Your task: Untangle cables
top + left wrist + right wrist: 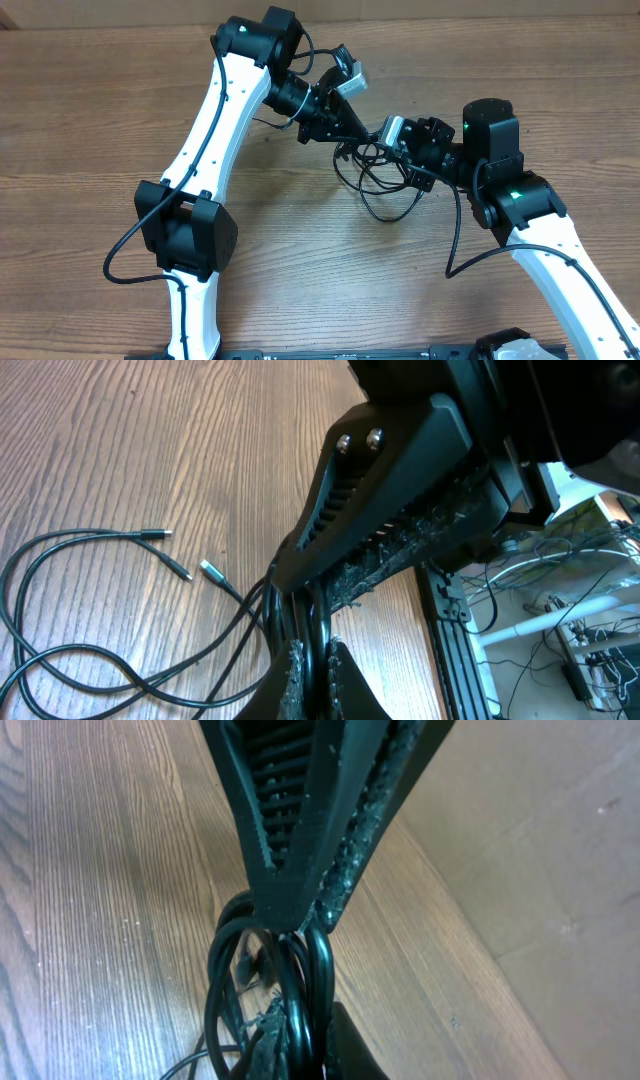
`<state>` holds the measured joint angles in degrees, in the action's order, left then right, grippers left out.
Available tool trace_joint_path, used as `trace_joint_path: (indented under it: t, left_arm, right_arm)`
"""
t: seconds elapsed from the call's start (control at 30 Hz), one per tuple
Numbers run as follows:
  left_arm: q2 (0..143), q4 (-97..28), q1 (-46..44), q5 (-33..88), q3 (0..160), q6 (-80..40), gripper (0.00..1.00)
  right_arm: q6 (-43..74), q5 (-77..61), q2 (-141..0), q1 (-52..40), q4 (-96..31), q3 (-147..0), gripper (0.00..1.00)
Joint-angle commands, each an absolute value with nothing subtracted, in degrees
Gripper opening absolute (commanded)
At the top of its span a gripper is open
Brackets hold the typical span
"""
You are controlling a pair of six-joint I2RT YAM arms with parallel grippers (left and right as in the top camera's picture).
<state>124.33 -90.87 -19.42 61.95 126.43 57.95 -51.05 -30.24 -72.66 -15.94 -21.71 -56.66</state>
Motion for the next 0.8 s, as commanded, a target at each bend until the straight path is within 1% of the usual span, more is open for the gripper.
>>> trace_joint_path:
  t: [0.0, 0.03, 0.1, 0.37, 0.53, 0.57, 0.77]
  left_arm:
    - [124.53, -90.76, -19.27, 67.18, 127.76, 58.04, 0.04]
    - [124.53, -90.72, -19.09, 67.33, 127.76, 58.04, 0.04]
    - [124.53, -90.74, -18.76, 67.59, 127.76, 58.04, 0.04]
    - [124.53, -90.76, -17.23, 68.29, 127.76, 57.98, 0.04]
    - [124.53, -90.76, -15.59, 72.9, 127.76, 58.0, 0.05]
    - [124.53, -90.76, -15.14, 74.24, 127.76, 58.0, 0.04]
    - [124.53, -90.74, -12.69, 80.16, 127.76, 58.0, 0.04]
  right_arm:
    - [-51.0, -29.98, -72.73, -16.12, -22.41, -57.06, 0.04]
    - [-51.0, -30.0, -72.73, -16.12, -22.59, -57.06, 0.04]
    - [-50.98, -30.0, -72.73, -16.12, -22.63, -57.06, 0.07]
    - [-50.94, -28.6, -72.73, -16.12, -23.38, -57.06, 0.07]
    - [-50.72, -28.1, -72.73, -16.12, -23.79, -57.06, 0.06]
    - [-50.52, -28.1, -72.73, -16.12, -23.77, -57.06, 0.04]
    - [-49.28, -28.08, -72.73, -16.12, -24.12, -57.06, 0.04]
